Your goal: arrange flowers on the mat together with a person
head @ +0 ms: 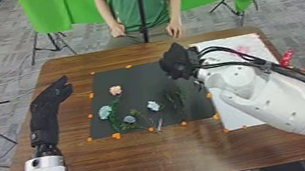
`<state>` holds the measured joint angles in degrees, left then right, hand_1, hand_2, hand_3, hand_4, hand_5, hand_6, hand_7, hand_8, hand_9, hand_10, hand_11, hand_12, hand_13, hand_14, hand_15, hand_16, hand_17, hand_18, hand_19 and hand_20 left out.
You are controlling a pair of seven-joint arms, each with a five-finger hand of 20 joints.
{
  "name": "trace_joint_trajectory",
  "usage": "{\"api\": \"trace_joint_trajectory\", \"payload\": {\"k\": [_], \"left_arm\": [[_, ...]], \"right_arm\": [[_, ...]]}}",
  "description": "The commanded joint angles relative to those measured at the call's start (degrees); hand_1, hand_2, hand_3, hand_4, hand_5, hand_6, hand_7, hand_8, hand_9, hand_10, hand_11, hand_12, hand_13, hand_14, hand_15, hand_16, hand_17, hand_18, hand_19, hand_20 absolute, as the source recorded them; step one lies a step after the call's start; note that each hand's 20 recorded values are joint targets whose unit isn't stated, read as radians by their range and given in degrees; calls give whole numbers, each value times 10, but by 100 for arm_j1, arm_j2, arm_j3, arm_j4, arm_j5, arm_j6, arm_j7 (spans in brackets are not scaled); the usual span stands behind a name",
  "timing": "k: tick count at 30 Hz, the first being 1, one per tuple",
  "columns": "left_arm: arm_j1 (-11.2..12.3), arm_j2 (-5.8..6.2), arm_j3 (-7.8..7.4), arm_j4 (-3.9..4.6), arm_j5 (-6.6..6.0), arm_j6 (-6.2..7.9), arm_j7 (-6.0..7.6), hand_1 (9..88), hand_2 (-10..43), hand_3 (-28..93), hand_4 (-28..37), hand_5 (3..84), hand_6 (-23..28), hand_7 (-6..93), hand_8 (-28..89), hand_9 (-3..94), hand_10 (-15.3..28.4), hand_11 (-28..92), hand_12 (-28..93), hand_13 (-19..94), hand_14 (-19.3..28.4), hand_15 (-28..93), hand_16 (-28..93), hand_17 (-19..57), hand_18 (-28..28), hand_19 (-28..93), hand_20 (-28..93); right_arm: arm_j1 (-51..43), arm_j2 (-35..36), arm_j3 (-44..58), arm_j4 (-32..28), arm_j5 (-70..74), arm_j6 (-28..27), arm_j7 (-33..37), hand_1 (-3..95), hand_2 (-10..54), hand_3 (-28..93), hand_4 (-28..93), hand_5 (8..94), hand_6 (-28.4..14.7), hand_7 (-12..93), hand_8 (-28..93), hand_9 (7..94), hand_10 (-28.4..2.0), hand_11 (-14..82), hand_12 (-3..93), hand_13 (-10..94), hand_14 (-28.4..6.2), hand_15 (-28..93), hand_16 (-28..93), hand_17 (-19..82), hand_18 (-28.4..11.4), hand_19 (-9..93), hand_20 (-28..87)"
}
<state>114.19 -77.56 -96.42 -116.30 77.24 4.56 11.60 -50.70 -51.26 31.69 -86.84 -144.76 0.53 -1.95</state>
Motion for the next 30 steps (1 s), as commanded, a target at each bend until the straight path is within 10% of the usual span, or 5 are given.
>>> {"api": "trace_joint_trajectory", "payload": {"k": [1,30], "left_arm": [[2,-26,38,34,-7,15,-58,248,36,660,-225,451,56,113,-63,441,137,169,133,348,183,155,12,38,127,111,163],[-64,66,57,43,1,-30,-14,251,28,659,-220,450,57,111,-62,440,137,167,134,347,184,153,13,37,127,109,163]], "right_arm": [[-32,-10,69,130,-161,107,-60,562,-95,665,-250,740,53,312,36,845,-56,64,391,767,-37,352,491,316,-171,652,539],[-146,235,181,-274,92,-653,0,400,-95,786,-256,642,46,236,-124,701,-94,186,212,686,-74,402,340,263,-177,601,527]]}}
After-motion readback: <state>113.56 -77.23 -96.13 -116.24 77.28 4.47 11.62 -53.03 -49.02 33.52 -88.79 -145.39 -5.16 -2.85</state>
